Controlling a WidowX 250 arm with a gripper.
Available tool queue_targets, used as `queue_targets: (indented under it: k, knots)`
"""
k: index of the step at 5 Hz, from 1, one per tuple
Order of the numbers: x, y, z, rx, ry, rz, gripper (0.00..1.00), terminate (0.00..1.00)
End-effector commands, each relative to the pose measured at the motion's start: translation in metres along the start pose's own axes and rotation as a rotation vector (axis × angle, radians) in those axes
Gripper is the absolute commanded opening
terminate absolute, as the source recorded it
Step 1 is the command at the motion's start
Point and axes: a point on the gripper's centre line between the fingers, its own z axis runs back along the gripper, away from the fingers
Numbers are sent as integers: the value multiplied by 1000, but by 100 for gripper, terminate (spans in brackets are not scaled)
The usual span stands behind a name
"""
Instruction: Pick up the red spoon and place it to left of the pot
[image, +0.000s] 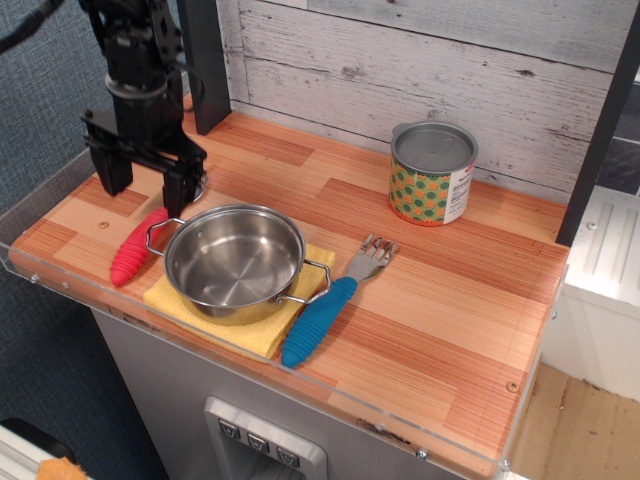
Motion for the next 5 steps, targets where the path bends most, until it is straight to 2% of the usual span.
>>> queue_targets:
  k: [1,2,4,5]
  knots:
    - [25,0,58,32,-106,-5,100,0]
    - [30,-18,74,31,-136,-37,100,0]
    - [38,-55,98,-9,-194,-92,100,0]
    - [42,-72,105,-43,-198,-82,100,100]
